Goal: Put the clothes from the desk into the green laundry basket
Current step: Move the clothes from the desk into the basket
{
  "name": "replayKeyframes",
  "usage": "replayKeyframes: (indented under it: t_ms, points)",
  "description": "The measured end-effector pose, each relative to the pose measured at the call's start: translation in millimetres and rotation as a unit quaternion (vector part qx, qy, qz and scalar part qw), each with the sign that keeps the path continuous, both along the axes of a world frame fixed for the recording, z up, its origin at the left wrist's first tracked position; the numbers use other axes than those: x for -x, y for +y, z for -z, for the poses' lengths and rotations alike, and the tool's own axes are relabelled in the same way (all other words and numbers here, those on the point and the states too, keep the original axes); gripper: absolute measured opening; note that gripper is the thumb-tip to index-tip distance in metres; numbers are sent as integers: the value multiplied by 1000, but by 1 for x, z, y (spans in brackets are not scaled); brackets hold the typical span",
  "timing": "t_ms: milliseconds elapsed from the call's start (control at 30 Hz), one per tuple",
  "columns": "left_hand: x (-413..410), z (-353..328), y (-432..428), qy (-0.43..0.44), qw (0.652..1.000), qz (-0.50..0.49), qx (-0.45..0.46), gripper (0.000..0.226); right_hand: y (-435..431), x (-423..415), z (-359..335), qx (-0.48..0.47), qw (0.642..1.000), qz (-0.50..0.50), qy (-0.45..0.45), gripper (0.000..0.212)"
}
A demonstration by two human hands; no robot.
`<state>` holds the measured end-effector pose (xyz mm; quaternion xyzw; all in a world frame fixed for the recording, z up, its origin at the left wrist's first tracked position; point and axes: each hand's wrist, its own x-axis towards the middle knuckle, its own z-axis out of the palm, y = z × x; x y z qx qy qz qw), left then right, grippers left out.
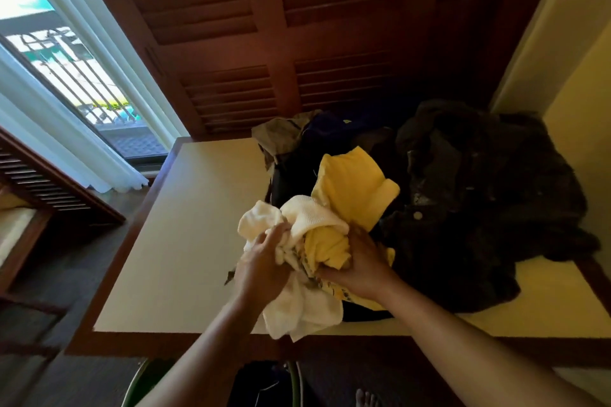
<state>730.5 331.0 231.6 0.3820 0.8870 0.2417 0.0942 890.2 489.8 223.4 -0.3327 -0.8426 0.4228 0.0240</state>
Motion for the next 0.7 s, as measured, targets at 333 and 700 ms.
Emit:
replayKeyframes:
  t_ms: [333, 700]
  points:
    - [-17, -34, -90, -57, 994, -31, -92, 57, -83, -15, -34, 95, 961, 85, 245, 53]
    - [-19, -23, -302, -125, 961, -166, -183, 53, -271, 7, -28, 63, 961, 46, 264, 28]
